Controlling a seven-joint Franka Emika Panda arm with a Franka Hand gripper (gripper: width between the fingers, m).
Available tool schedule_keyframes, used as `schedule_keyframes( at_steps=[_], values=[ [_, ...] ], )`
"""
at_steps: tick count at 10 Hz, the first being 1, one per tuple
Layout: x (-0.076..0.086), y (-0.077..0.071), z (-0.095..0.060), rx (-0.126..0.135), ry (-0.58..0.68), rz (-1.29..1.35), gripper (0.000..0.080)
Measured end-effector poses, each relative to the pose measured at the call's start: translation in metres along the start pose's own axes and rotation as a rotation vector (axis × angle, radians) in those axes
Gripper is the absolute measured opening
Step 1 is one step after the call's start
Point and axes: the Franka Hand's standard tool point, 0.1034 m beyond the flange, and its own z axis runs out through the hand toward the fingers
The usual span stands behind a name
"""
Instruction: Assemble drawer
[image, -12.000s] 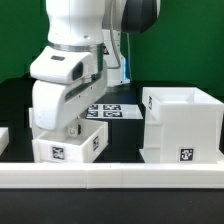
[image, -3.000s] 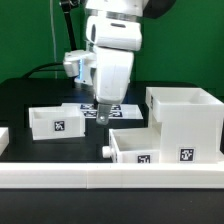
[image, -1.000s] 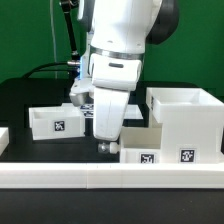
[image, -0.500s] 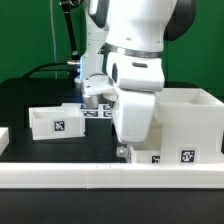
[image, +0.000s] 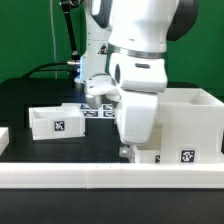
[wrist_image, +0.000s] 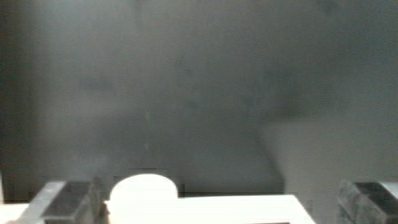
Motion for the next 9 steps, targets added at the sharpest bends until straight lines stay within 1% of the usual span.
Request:
schedule_keyframes(
  at_steps=[1, 2, 6, 8, 9],
  values=[
    [0.005, 0.005, -0.003, -0.007, 0.003, -0.023, 0.0649],
    [0.006, 0.007, -0.004, -0.01, 0.003, -0.024, 0.0649],
    [0.003, 0.006, -0.003, -0.008, 0.003, -0.017, 0.0649],
    [0.0, 0.007, 0.001, -0.002, 0.004, -0.063, 0.0649],
    [-0.006, 0.007, 0.004, -0.02, 0.008, -0.064, 0.0649]
  ],
)
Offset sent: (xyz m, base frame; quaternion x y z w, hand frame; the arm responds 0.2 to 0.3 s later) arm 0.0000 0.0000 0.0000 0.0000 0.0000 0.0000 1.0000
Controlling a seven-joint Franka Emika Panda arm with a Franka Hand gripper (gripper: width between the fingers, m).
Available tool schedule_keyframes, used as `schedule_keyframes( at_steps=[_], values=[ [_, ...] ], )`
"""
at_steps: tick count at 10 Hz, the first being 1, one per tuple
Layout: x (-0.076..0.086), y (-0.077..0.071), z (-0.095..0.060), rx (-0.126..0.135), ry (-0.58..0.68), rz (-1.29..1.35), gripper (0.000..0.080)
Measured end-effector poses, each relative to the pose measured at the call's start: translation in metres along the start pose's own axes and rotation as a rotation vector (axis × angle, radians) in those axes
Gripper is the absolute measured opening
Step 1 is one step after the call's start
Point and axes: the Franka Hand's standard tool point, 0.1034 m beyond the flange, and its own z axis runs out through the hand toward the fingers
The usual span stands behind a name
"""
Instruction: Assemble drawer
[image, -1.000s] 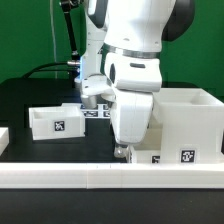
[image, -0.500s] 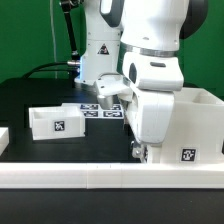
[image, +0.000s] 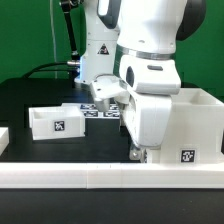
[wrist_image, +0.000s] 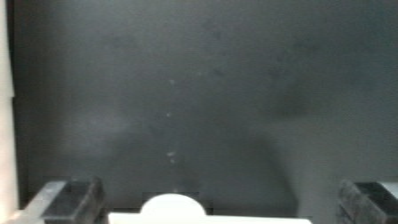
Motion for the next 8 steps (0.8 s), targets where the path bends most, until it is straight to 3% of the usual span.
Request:
schedule_keyframes(
  at_steps=[2, 4, 6, 8],
  values=[
    [-0.021, -0.012, 0.004, -0.009, -0.003, 0.034, 0.0649],
    [-0.028, -0.019, 0.005, -0.009, -0.001, 0.057, 0.0649],
    [-0.02, -0.032, 0.014, 0.012, 0.005, 0.095, 0.0649],
    [-0.003, -0.033, 0.016, 0.017, 0.015, 0.089, 0.0649]
  ],
)
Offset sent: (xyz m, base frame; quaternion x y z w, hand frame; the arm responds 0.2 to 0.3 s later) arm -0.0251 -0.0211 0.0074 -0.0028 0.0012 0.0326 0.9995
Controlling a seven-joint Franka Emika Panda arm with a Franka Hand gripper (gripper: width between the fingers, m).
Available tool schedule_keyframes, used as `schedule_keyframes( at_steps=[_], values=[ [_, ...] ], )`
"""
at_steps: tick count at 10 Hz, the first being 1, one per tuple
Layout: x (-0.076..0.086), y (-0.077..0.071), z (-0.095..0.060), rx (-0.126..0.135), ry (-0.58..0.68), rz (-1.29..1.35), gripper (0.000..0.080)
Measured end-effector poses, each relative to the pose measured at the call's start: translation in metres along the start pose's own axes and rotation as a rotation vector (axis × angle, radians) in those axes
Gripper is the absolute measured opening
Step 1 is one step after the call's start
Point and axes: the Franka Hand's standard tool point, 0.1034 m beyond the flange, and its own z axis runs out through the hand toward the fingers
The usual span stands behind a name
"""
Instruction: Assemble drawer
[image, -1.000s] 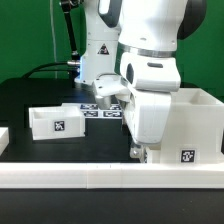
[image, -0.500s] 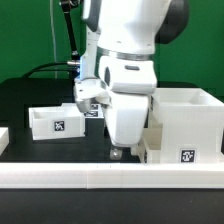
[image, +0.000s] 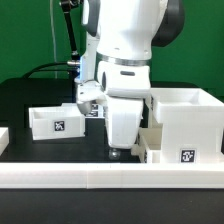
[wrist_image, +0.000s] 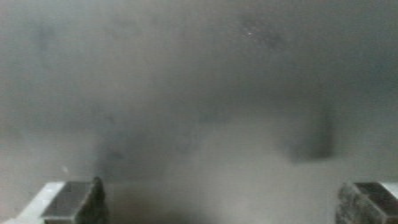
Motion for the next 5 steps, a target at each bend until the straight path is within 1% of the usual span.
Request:
schedule_keyframes(
  at_steps=[2, 3, 4, 5],
  values=[
    [0.014, 0.002, -0.003, -0.001, 0.002, 0.039, 0.0649],
    [0.017, 0.003, -0.005, 0.008, -0.003, 0.047, 0.0649],
    [0.021, 0.007, -0.011, 0.022, -0.01, 0.045, 0.0649],
    [0.024, 0.014, -0.017, 0.019, -0.009, 0.023, 0.0649]
  ],
)
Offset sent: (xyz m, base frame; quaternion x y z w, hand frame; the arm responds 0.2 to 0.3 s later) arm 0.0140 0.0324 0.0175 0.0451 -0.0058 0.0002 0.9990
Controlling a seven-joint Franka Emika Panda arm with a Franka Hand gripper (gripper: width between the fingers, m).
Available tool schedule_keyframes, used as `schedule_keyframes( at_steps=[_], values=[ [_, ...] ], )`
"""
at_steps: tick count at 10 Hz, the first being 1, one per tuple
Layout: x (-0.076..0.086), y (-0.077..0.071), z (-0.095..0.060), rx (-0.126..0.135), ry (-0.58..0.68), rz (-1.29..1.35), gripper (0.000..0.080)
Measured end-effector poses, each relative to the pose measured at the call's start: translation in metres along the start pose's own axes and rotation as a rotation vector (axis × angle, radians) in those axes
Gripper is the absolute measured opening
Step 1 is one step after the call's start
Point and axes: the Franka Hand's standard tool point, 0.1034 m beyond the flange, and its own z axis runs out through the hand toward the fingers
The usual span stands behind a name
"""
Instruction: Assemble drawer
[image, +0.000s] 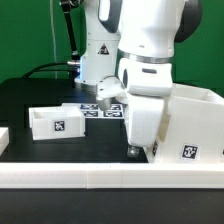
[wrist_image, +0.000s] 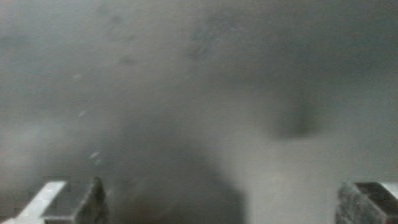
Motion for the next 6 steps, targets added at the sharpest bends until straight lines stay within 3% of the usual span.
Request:
schedule_keyframes(
  at_steps=[3, 6],
  values=[
    [-0.008, 0.004, -0.001, -0.015, -0.002, -0.012, 0.0649],
    [-0.051, 0.004, 0.009, -0.013, -0.003, -0.068, 0.0649]
  ],
)
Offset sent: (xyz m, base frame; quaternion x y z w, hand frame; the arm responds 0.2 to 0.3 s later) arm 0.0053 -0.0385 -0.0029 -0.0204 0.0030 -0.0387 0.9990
